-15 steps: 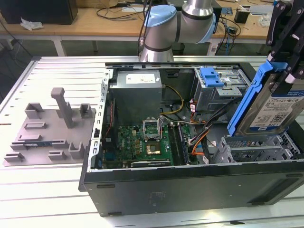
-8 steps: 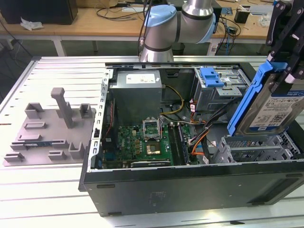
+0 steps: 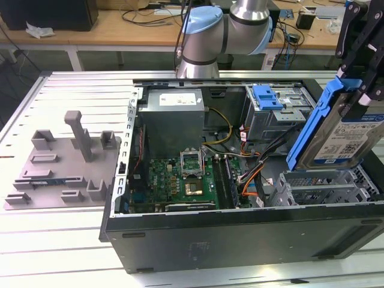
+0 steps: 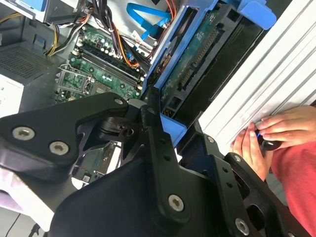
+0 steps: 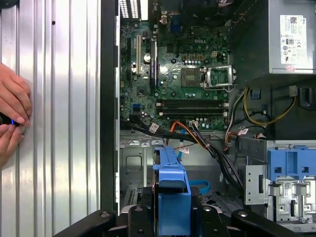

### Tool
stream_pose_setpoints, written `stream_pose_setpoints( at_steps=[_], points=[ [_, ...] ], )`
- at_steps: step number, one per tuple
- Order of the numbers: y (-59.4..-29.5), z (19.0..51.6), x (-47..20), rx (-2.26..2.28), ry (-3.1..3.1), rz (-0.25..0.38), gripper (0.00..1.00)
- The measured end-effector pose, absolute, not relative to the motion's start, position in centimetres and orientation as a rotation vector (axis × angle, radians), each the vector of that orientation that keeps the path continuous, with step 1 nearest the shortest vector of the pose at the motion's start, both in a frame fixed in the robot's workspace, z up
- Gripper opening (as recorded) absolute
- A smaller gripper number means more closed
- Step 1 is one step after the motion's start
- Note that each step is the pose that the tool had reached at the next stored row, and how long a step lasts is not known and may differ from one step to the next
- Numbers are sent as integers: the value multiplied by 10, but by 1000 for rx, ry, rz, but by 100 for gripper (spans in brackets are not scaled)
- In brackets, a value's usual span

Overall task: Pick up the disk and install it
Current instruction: 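Insert the disk into the insertion slot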

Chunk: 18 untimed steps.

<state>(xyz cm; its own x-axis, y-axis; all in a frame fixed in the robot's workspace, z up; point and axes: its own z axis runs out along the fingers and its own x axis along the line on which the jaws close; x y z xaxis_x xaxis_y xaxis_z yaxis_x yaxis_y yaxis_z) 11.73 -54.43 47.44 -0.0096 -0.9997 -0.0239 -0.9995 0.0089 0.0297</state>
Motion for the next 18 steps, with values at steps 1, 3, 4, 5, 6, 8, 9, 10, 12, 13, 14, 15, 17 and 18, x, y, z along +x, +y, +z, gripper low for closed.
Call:
stream_pose_setpoints(
  at_steps=[1, 3, 4, 5, 6, 8, 9, 10, 12, 13, 14, 15, 17, 18],
  points=[
    [-544, 474, 118, 2204, -2232, -59, 36],
    [-544, 474, 118, 2200, -2237, -59, 36],
    [-544, 474, 119, 2199, -2238, -59, 36],
    [-544, 474, 119, 2199, -2238, -59, 36],
    [-544, 474, 119, 2199, -2238, -59, 36],
    [-545, 473, 119, 2199, -2238, -59, 36],
    [-545, 473, 119, 2199, -2239, -59, 36],
    [-545, 473, 119, 2199, -2239, -59, 36],
    [-545, 473, 119, 2199, -2239, -59, 36],
    [-545, 473, 119, 2199, -2239, -59, 36],
    [-545, 473, 119, 2199, -2239, -59, 36],
    [-545, 473, 119, 2199, -2239, -59, 36],
    [-545, 473, 119, 2199, -2239, -59, 36],
    [-545, 473, 119, 2199, -2239, -59, 36]
  ],
)
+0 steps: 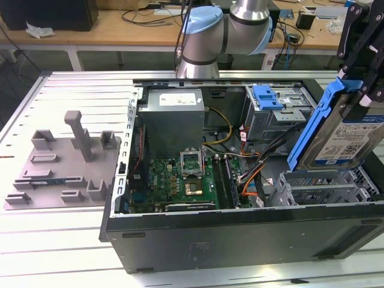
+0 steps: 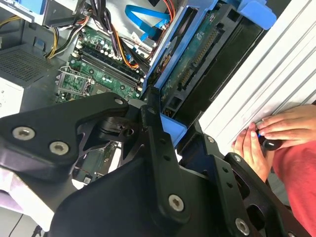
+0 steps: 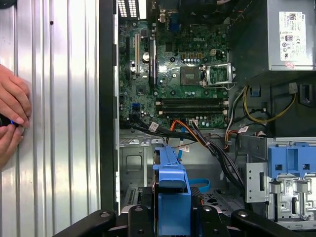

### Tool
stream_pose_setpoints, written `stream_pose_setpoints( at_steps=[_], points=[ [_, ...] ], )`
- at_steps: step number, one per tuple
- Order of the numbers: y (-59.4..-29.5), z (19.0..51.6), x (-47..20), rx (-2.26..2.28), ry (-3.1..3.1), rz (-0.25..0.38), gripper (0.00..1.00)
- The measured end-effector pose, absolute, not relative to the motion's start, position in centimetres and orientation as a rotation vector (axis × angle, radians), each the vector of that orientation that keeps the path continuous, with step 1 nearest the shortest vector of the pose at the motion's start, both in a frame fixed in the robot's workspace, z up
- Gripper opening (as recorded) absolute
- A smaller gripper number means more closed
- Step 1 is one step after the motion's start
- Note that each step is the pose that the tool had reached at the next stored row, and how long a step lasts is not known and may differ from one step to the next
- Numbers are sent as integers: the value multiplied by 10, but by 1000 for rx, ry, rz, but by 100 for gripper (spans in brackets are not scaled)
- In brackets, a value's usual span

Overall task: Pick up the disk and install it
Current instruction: 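Insert the disk into the insertion slot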

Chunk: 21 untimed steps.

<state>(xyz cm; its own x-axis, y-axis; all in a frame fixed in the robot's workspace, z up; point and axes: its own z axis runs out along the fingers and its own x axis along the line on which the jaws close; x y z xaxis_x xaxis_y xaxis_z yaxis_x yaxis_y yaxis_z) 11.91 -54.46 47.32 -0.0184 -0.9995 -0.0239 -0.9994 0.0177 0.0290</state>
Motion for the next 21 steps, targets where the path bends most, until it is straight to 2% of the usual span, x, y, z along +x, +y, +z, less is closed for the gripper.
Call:
stream_pose_setpoints(
  at_steps=[4, 21],
  points=[
    [-545, 472, 115, 2209, -2249, -37, 36],
    [-549, 471, 115, 2206, -2246, -44, 36]
  ],
)
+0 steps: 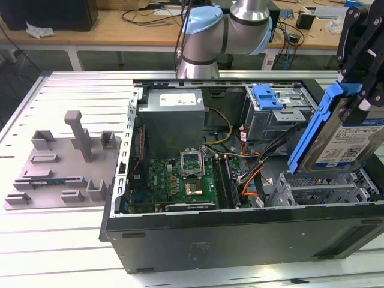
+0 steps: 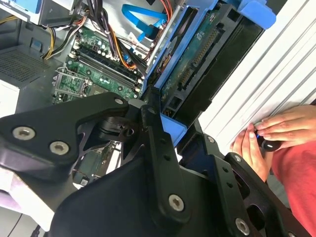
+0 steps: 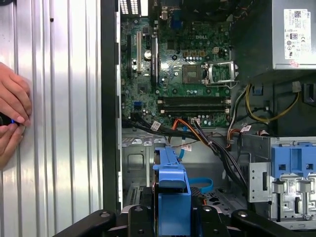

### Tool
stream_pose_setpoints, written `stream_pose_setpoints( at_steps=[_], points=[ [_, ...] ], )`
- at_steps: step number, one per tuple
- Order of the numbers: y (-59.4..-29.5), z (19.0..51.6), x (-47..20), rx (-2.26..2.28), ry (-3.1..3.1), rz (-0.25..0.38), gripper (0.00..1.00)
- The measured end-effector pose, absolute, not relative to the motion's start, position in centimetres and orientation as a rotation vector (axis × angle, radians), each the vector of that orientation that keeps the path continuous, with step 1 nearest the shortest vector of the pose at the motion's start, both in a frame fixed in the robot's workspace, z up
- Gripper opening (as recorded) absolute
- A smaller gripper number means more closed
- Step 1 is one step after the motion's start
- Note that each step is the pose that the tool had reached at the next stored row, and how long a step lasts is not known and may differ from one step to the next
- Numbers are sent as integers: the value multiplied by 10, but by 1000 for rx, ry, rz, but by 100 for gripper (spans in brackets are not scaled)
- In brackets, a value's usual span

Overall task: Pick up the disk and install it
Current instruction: 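Insert the disk into the insertion slot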

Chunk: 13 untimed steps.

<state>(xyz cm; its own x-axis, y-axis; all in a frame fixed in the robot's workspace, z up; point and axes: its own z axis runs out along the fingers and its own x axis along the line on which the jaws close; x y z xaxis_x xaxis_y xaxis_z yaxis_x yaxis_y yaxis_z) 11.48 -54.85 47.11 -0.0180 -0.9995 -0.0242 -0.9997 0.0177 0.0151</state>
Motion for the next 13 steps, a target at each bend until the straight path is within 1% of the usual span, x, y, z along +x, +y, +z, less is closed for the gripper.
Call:
stream_pose_setpoints(
  at_steps=[13],
  points=[
    [-549, 470, 115, -2227, 2207, 44, 36]
  ],
)
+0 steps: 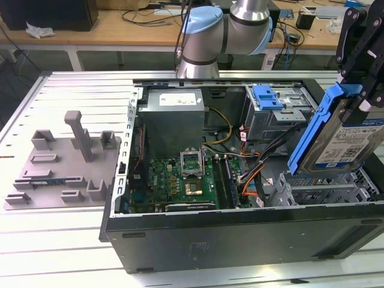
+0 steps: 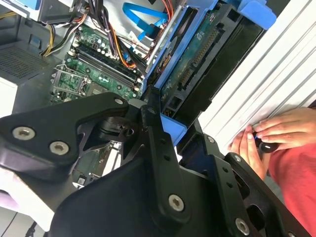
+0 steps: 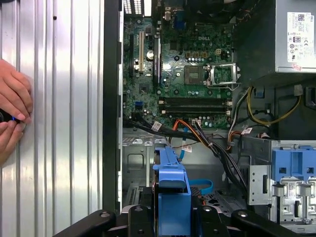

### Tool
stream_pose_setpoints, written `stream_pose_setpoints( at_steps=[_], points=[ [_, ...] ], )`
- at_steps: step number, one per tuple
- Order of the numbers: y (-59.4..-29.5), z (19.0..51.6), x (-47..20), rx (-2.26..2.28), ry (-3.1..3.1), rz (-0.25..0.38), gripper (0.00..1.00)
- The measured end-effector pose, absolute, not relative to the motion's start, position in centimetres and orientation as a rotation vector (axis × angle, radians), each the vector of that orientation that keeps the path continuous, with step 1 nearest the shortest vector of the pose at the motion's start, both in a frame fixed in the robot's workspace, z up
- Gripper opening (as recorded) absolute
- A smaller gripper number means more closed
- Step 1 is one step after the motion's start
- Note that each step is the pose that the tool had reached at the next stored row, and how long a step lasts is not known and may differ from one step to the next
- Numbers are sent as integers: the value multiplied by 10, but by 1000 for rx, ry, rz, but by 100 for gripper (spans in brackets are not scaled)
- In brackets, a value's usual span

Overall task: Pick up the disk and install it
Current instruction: 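Insert the disk into the insertion slot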

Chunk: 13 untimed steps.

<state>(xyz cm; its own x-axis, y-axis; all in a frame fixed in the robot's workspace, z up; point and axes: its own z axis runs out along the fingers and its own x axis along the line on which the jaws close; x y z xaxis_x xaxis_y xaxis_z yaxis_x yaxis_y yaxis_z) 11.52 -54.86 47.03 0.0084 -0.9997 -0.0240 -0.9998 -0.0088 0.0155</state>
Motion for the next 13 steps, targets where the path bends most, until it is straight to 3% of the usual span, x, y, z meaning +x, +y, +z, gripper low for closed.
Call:
stream_pose_setpoints(
  at_steps=[13],
  points=[
    [-550, 469, 116, -2219, 2215, 44, 36]
  ],
)
